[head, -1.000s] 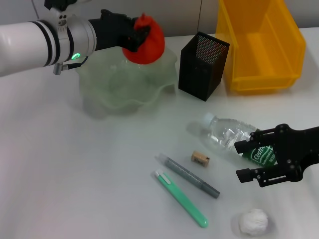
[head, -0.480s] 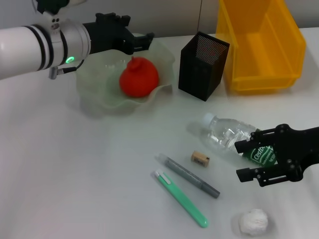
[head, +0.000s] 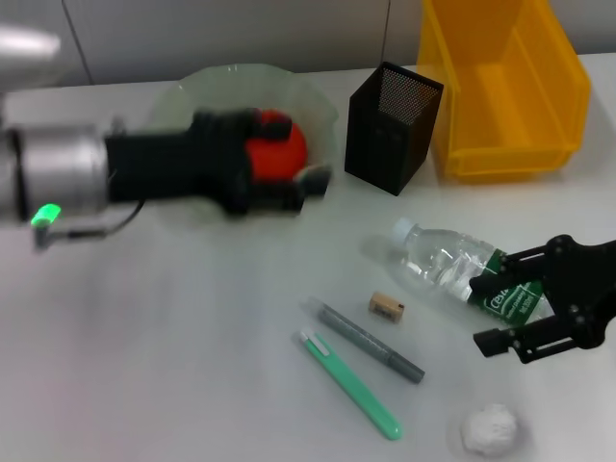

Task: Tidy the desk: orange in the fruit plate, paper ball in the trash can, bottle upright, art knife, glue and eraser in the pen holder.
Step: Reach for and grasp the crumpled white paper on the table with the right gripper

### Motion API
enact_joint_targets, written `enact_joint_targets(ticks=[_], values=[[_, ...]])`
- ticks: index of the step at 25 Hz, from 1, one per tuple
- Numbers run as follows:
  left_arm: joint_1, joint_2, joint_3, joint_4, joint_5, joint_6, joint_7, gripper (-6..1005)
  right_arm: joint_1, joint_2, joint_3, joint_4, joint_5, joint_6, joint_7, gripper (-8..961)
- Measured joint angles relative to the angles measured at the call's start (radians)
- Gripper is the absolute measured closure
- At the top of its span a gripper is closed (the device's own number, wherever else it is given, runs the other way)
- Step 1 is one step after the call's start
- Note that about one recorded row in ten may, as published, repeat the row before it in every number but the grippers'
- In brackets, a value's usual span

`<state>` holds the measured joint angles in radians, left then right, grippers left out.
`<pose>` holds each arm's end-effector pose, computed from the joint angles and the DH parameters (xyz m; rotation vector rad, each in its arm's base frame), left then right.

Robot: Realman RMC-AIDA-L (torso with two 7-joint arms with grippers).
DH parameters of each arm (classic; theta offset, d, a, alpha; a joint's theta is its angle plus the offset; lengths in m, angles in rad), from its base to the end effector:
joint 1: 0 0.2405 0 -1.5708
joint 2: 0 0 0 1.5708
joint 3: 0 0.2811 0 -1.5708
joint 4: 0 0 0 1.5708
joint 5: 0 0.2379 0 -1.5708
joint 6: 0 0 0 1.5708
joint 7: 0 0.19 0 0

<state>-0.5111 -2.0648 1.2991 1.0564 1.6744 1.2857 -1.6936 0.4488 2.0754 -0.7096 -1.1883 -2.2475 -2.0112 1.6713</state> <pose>-0.1545 0.4123 -0.0646 -2.8040 -0.3661 -0.6607 0.2695 0.3188 0.0216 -3.0311 0.6088 0.2855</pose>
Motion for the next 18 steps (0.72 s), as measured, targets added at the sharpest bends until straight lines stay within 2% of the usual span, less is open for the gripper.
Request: enact_joint_targets(ticks=[3,4,7,8,9,11,12,13,14,15,16,18], values=[[0.018,0.0,-0.008,0.007,-0.01,0.036,0.005,148,0.005,-0.001,-0.066,-0.112,-0.039,-0.039,0.09,268],[0.11,0.0,-0.034,0.028,-0.022,0.167,0.041,149,0.012,-0.001,-0.098,-0.16,-0.067,-0.062,0.13,268],[0.142,0.001,-0.053,0.025,-0.023,0.208,0.065,149,0.037,0.0,-0.197,-0.272,-0.131,-0.118,0.241,268],[0.142,0.001,-0.053,0.025,-0.023,0.208,0.065,149,0.063,0.0,-0.272,-0.325,-0.175,-0.151,0.323,268],[0.142,0.001,-0.053,0.025,-0.023,0.208,0.065,149,0.063,0.0,-0.272,-0.325,-0.175,-0.151,0.323,268],[0.142,0.001,-0.053,0.025,-0.023,0.208,0.065,149,0.098,-0.002,-0.35,-0.355,-0.227,-0.168,0.415,269],[0.212,0.001,-0.132,-0.015,-0.024,0.322,0.175,149,0.114,-0.002,-0.391,-0.36,-0.253,-0.169,0.457,269],[0.212,0.001,-0.132,-0.015,-0.024,0.322,0.175,149,0.145,-0.002,-0.473,-0.358,-0.293,-0.17,0.521,269],[0.226,0.001,-0.202,-0.09,-0.024,0.405,0.255,149,0.145,-0.002,-0.473,-0.358,-0.293,-0.17,0.521,269],[0.226,0.001,-0.202,-0.09,-0.024,0.405,0.255,149,0.171,-0.001,-0.558,-0.335,-0.321,-0.168,0.577,269],[0.228,0.001,-0.237,-0.131,-0.023,0.435,0.286,149,0.171,-0.001,-0.558,-0.335,-0.321,-0.168,0.577,269],[0.228,0.002,-0.258,-0.158,-0.019,0.449,0.306,149,0.205,0.003,-0.638,-0.294,-0.342,-0.154,0.647,269]])
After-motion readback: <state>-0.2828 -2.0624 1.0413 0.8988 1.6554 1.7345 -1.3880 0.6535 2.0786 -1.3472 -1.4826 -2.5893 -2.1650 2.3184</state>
